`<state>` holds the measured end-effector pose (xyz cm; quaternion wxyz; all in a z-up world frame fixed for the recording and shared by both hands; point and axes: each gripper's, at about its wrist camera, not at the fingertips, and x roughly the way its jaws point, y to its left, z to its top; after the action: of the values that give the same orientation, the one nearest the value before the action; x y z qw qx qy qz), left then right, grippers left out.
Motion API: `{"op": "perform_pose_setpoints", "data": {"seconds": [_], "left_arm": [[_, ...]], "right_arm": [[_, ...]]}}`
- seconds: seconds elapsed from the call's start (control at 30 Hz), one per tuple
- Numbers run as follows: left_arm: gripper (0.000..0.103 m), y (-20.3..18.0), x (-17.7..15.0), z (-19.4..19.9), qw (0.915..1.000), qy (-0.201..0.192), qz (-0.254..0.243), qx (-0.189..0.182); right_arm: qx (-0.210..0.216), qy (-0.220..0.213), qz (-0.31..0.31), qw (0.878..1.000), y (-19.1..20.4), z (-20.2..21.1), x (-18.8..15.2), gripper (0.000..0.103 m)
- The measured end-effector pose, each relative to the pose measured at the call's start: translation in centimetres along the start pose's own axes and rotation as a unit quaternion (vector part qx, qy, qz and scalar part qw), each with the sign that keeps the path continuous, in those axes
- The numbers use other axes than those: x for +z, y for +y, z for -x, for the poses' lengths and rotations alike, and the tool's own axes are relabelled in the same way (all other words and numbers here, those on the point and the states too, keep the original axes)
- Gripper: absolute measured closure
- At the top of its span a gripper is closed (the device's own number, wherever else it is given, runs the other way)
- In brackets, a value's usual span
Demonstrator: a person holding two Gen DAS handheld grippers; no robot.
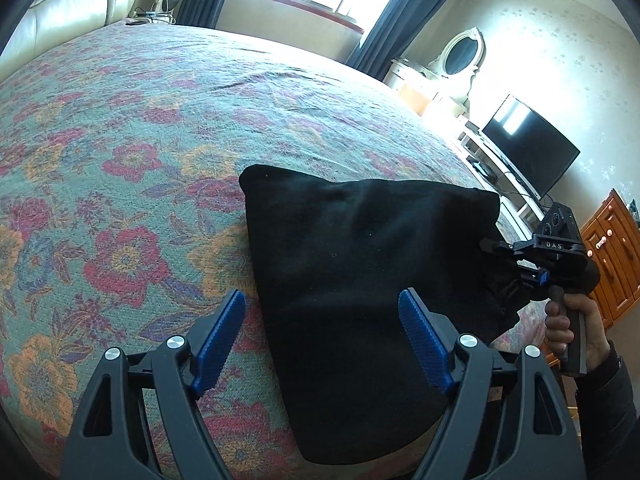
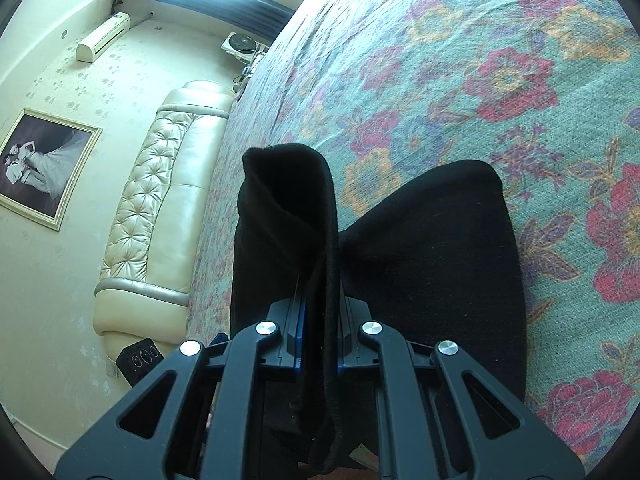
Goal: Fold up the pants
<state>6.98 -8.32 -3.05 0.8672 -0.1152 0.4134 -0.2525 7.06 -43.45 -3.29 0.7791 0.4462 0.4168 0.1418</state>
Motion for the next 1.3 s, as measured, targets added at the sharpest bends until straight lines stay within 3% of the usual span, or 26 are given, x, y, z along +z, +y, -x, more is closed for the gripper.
{"op": "perform_pose_setpoints", "data": {"seconds": [0.43, 0.9, 1.13, 1.3], "left_arm": [[0.025, 0.0, 0.3, -2.1, 0.9996, 0.025, 0.012, 0.006], [0.022, 1.6, 0.5, -1.8, 0.9986, 0.023, 0.047, 0.002], [0.022, 2.3, 0.4, -3.5, 0.9931, 0.060, 0.086, -0.054], [0.022, 2.2, 0.3, -4.2, 0.9895, 0.072, 0.103, -0.072]], "right_arm": [[-0.009, -0.007, -0.023, 1.000, -2.7, 1.5, 0.3, 0.093], [-0.009, -0.009, -0.033, 0.999, -4.7, 2.4, 0.2, 0.093], [-0.004, -0.011, -0.047, 0.999, -6.1, 3.0, 0.4, 0.093], [0.004, -0.016, -0.060, 0.998, -7.4, 3.9, 0.4, 0.093]]}}
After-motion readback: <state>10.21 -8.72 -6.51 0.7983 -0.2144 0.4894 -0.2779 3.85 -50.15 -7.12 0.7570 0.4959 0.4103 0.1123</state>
